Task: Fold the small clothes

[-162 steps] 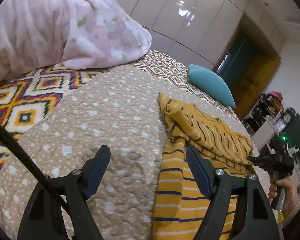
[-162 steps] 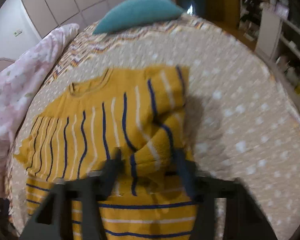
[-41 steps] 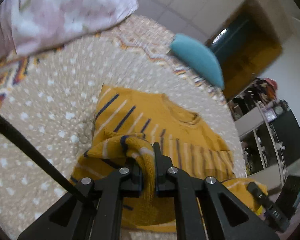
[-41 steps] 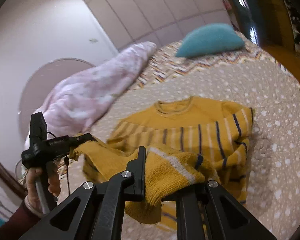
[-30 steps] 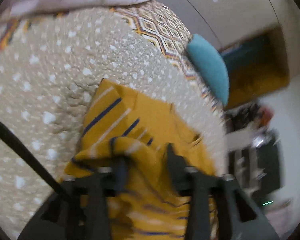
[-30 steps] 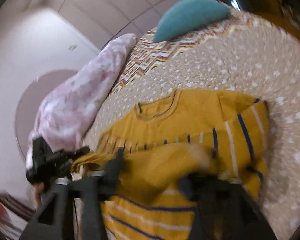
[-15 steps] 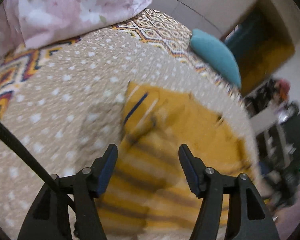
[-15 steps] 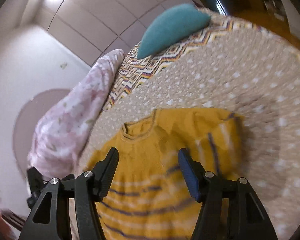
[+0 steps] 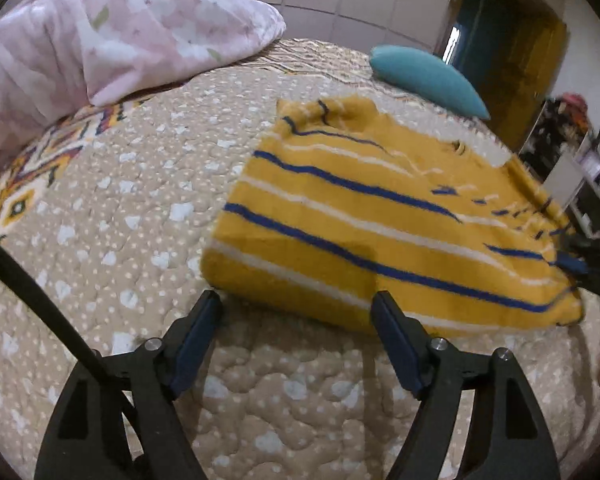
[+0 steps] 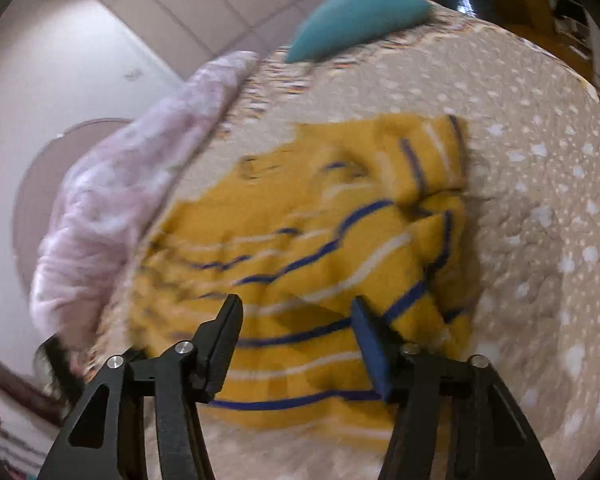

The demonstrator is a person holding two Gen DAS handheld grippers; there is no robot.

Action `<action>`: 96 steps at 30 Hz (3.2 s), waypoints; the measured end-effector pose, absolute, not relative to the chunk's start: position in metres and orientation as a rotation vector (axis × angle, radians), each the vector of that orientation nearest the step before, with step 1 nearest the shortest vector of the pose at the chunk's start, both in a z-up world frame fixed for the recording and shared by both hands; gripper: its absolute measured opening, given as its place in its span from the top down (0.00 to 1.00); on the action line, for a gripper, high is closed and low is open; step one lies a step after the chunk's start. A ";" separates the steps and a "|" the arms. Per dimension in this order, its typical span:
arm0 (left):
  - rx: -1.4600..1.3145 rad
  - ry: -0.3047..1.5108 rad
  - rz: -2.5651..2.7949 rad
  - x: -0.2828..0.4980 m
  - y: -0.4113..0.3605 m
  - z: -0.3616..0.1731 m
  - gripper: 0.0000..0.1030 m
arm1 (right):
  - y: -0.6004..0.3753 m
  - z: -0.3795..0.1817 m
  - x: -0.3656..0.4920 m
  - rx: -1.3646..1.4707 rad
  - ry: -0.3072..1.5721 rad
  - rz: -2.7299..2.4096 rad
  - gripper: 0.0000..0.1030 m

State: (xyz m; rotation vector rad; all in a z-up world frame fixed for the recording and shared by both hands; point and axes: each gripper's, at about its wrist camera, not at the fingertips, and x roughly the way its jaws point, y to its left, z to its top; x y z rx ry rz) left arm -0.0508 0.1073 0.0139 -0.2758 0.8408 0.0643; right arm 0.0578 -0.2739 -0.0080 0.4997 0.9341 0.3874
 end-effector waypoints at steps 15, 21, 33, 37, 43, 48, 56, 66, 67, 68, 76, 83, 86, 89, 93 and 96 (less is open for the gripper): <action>-0.375 0.826 -0.026 -0.053 0.116 0.008 0.11 | -0.222 0.026 0.096 0.308 0.941 0.194 0.57; -0.410 0.785 -0.018 -0.066 0.122 0.017 0.11 | -0.210 0.029 0.097 0.320 0.956 0.107 0.61; -0.284 0.653 0.121 -0.109 0.161 0.055 0.11 | -0.007 0.034 0.116 0.077 0.990 0.413 0.61; -0.323 0.678 0.123 -0.106 0.179 0.051 0.11 | 0.058 0.016 0.134 -0.062 1.044 0.400 0.56; -0.357 0.717 0.131 -0.100 0.187 0.046 0.11 | 0.079 0.017 0.140 -0.182 1.067 0.358 0.42; -0.352 0.731 0.133 -0.098 0.182 0.042 0.11 | 0.026 0.048 0.107 -0.017 0.985 0.390 0.39; -0.295 0.724 0.137 -0.095 0.160 0.042 0.11 | -0.133 0.050 0.040 0.170 0.946 0.300 0.37; -0.184 0.688 0.104 -0.095 0.123 0.049 0.11 | -0.305 -0.009 -0.026 0.414 1.003 -0.008 0.36; -0.169 0.688 0.097 -0.095 0.118 0.049 0.11 | -0.309 -0.008 -0.031 0.417 0.998 -0.026 0.36; -0.159 0.688 0.093 -0.094 0.115 0.049 0.11 | -0.315 -0.007 -0.039 0.447 0.984 -0.009 0.36; -0.114 0.731 0.077 -0.090 0.101 0.040 0.11 | -0.286 -0.009 -0.070 0.319 0.946 -0.038 0.36; -0.133 0.841 0.111 -0.077 0.104 0.020 0.11 | -0.248 -0.029 -0.074 0.106 0.892 -0.123 0.16; -0.161 0.898 0.116 -0.070 0.109 0.011 0.11 | -0.248 -0.031 -0.077 0.111 0.866 -0.132 0.14; -0.153 0.900 0.121 -0.071 0.108 0.010 0.11 | -0.249 -0.033 -0.081 0.114 0.839 -0.132 0.13; -0.125 0.908 0.130 -0.070 0.106 0.009 0.10 | -0.246 -0.034 -0.083 0.107 0.820 -0.139 0.12; -0.109 0.916 0.132 -0.069 0.104 0.007 0.09 | -0.246 -0.035 -0.082 0.104 0.810 -0.140 0.12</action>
